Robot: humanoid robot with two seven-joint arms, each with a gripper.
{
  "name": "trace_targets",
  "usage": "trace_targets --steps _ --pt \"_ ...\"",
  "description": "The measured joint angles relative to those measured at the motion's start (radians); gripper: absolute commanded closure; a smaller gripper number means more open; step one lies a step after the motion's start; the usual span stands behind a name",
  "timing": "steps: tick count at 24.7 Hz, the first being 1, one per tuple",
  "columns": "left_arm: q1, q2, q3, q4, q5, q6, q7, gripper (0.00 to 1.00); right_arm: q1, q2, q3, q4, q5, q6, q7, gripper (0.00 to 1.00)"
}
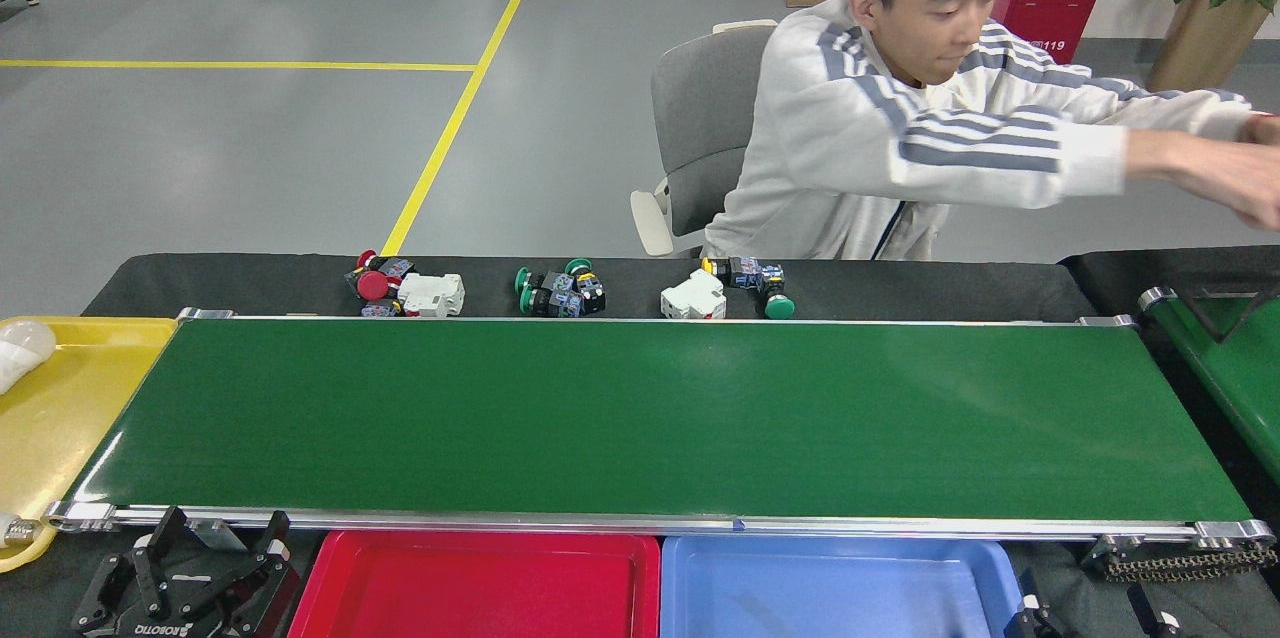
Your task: Pick switch part from conveyor to tray
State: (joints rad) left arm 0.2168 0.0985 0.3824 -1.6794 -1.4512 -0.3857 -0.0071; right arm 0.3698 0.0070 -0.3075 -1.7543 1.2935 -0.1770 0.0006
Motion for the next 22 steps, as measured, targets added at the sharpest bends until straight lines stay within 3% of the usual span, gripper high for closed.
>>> trace_targets --steps 22 --pt "-0.008 0.004 0.002 0.004 0.001 -0.001 -0.003 0.00 -0.001 0.010 0.000 0.000 0.000 0.001 0.000 0.04"
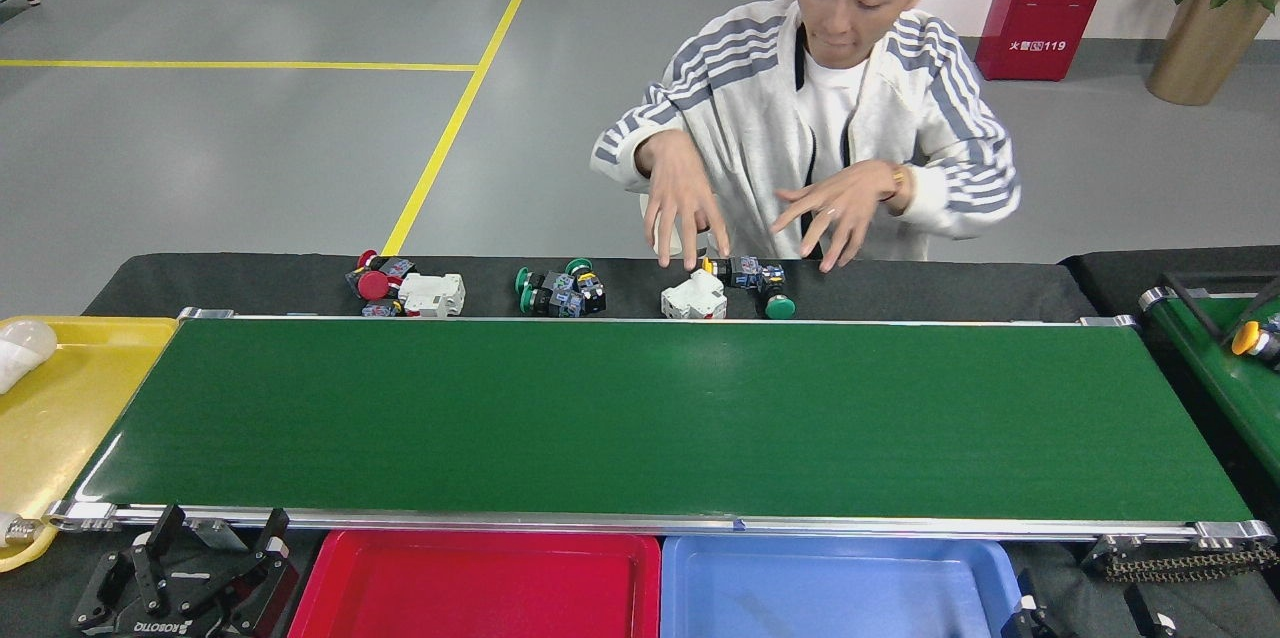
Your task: Pick switch part from conveyor to tray
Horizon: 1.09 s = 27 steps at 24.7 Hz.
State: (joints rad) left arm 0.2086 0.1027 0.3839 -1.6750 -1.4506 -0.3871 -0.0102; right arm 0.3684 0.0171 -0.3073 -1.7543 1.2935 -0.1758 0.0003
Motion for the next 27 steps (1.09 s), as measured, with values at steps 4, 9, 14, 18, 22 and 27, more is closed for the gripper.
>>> trace_targets --steps 4,9,14,18,22,27 --pt "0.000 0.000 0.000 0.000 0.000 -0.001 0.000 0.00 0.000 0.000 0.000 0.000 0.000 0.000 0.000 0.04" --pt "0.000 0.000 0.000 0.000 0.000 -0.001 0.000 0.00 -0.004 -0.011 -0.008 0.000 0.000 0.001 -0.001 0.04" --pt "0.000 0.000 0.000 0.000 0.000 -0.002 0.000 0.00 -0.006 -0.015 -0.011 0.000 -0.001 0.004 -0.014 0.04" --pt "0.000 0.000 0.001 0.001 0.000 -0.002 0.000 0.00 -0.025 -0.015 -0.011 0.000 -0.001 0.004 -0.021 0.04" --pt "0.000 0.000 0.002 0.000 0.000 -0.002 0.000 0.00 -0.027 -0.015 -0.011 0.000 -0.001 0.004 -0.026 0.04" --pt "0.000 0.000 0.003 0.001 0.001 -0.004 0.000 0.00 -0.038 -0.015 -0.011 0.000 -0.001 0.004 -0.004 0.04"
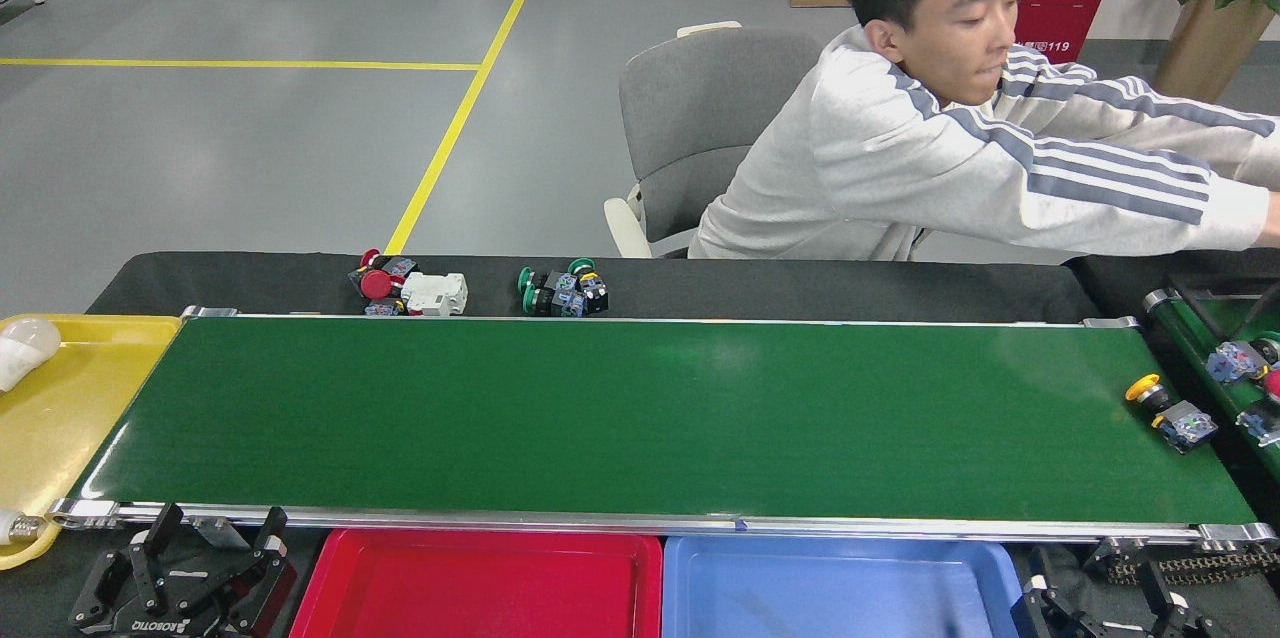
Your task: Pick switch part from conveyor to tray
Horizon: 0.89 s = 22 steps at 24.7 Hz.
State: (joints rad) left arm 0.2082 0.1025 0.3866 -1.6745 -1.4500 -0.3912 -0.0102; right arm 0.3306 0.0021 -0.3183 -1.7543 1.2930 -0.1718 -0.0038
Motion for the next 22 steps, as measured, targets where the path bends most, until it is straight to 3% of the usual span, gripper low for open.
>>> trace_targets --steps 10,15,22 --pt "-0.002 0.000 0.002 -0.001 0.000 0.000 0.000 0.00 -0.022 -0.016 -0.047 0.002 -0.002 0.000 0.048 0.02" --pt "-0.002 0.000 0.000 -0.001 0.000 0.000 0.000 0.00 -0.028 -0.034 -0.080 0.015 -0.066 0.000 0.083 0.02" --pt "-0.002 0.000 -0.001 -0.001 0.000 0.000 0.000 0.00 -0.028 -0.036 -0.100 0.032 -0.090 0.019 0.105 0.03"
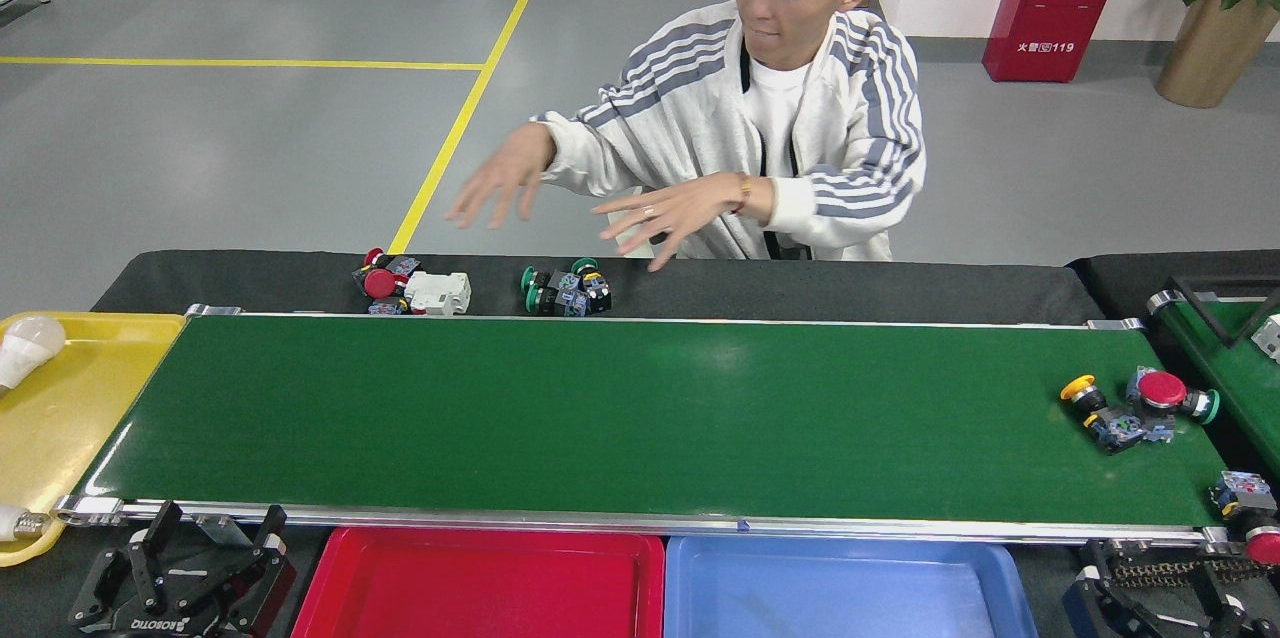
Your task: Pick switch part from conveyor to tray
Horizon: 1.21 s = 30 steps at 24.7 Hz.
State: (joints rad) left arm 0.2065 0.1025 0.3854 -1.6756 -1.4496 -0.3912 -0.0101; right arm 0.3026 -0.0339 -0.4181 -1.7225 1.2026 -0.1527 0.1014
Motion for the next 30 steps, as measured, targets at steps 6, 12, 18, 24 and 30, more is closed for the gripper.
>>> trace_targets --steps 6,12,18,24,30 --pt "0.000 0.000 0.000 0.000 0.000 0.000 0.000 0.00 0.000 -0.031 -0.002 0.027 -0.002 0.076 0.061 0.03" --pt "0.000 0.000 0.000 0.000 0.000 0.001 0.000 0.00 -0.001 -0.087 -0.007 0.052 -0.004 0.085 0.083 0.03" --pt "0.000 0.000 0.000 0.000 0.000 0.001 0.000 0.00 -0.022 -0.107 -0.021 0.071 -0.006 0.086 0.104 0.03" --pt "-0.004 0.000 0.000 0.000 0.000 0.001 0.000 0.00 -0.126 -0.121 -0.013 0.115 0.001 0.090 0.135 0.03" --pt "-0.010 0.000 -0.001 0.000 0.000 0.001 0.000 0.00 -0.129 -0.123 0.035 0.119 0.004 0.088 0.148 0.03"
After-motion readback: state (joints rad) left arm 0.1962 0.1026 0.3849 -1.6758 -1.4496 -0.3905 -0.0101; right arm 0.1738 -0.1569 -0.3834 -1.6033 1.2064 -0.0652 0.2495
